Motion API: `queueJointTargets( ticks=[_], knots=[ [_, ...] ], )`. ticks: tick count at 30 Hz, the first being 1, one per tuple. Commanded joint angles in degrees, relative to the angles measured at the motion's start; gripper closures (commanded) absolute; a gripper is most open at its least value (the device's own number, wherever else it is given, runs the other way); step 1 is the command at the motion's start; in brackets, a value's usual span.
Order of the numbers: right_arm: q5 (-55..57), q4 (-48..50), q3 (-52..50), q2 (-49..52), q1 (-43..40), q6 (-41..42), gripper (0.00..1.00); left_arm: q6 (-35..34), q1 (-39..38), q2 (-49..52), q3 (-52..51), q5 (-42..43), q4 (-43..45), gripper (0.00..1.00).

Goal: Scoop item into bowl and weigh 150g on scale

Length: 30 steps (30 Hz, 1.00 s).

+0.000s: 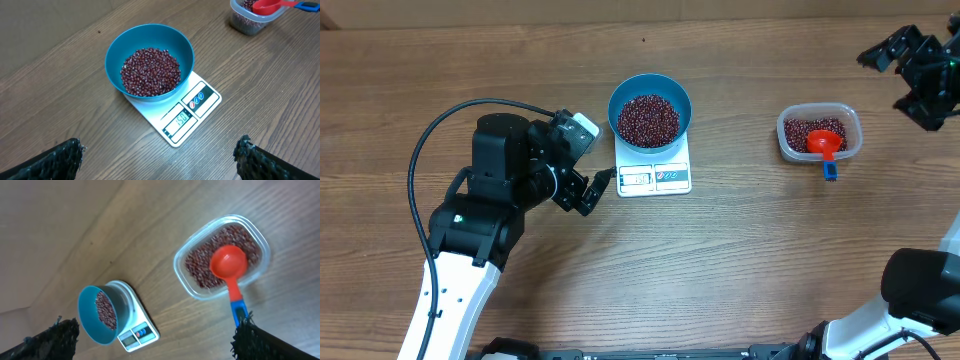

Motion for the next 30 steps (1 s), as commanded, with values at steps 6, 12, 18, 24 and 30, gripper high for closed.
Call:
queueJointTargets(
  ticks=[6, 12, 18, 24, 30],
  knots=[
    [-5.0, 1.4, 11.4, -1.2, 0.1, 0.2, 0.00, -0.8, 0.3, 0.2, -0.1, 0.8, 0.1, 0.00],
    [-7.3, -1.9, 16.2, -1.2, 0.2, 0.1, 0.00, -0.8, 0.3, 0.2, -0.1, 0.8, 0.1, 0.00],
    [-7.8, -8.3, 16.2, -2.0, 0.2, -2.3, 0.00, -0.8, 0.3, 0.2, -0.1, 0.8, 0.2, 0.01],
    [-7.1, -11.4, 16.2, -7.6, 0.2, -10.1, 0.00, -0.8, 0.3, 0.2, -0.1, 0.8, 0.2, 0.00],
    [-6.3, -11.8, 16.2, -15.2, 0.2, -13.6, 0.00, -0.8, 0.3, 0.2, -0.1, 0.8, 0.2, 0.00]
  ],
)
